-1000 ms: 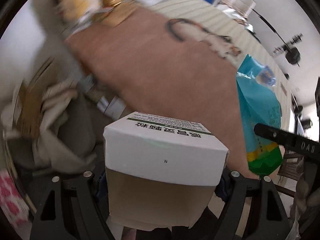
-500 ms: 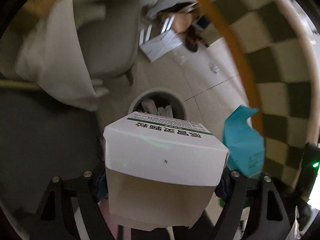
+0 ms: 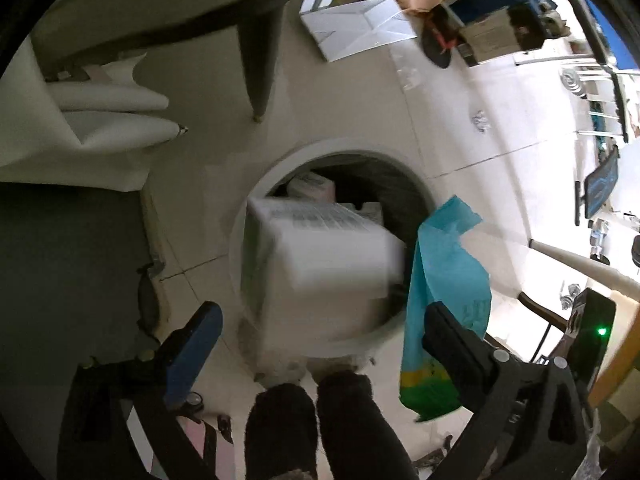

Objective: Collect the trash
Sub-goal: 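Carry the granule box and teal bag over the trash bin and release both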

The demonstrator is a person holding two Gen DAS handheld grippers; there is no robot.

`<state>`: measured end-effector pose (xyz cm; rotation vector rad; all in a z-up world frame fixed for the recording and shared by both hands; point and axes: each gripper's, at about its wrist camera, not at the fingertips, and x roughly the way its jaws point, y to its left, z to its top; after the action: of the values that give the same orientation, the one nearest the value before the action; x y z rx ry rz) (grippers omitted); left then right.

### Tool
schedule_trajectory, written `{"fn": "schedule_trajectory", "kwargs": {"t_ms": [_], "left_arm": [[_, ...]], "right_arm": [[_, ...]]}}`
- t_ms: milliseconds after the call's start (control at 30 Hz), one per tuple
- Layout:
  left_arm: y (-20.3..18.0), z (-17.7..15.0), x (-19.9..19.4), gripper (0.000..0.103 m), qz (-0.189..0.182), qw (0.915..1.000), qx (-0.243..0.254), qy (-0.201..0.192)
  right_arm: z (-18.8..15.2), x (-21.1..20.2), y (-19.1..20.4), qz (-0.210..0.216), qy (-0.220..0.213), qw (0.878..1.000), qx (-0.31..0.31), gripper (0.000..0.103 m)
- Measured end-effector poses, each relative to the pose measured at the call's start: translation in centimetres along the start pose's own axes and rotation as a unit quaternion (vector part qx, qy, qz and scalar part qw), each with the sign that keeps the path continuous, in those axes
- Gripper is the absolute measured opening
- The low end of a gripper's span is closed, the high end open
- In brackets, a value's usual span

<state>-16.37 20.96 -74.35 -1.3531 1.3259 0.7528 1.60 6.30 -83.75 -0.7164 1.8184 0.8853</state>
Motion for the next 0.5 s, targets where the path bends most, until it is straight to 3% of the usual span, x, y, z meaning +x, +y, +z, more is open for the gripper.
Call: {"fn": "schedule_trajectory", "kwargs": {"t_ms": [33, 100, 300, 500], "left_arm": [[0.3, -0.1, 0.1, 0.103, 0.006, 1.0, -0.002, -0.005], [0.7, -0.5, -0.1, 0.103, 0.017, 0.9997, -0.007, -0.017], [1.5, -2.8, -2.8, 0.103, 0.114, 0.9905, 0.005, -0.076], [1.6, -5.4, -5.4, 0.103, 0.153, 0.9844, 0.006, -0.087]], "right_arm": [[0.4, 0.1, -0.4, 0.003, 0.001, 1.0, -0.003, 0.096], [0.8, 0.3, -0.6, 0.007, -0.002, 1.0, -0.012, 0.103], [0.2, -1.8, -0.1, -0.046, -0.028, 0.998, -0.037, 0.103], [-1.4, -5.5, 0.6, -0.097, -0.054, 0.992, -0.055, 0.103]]}}
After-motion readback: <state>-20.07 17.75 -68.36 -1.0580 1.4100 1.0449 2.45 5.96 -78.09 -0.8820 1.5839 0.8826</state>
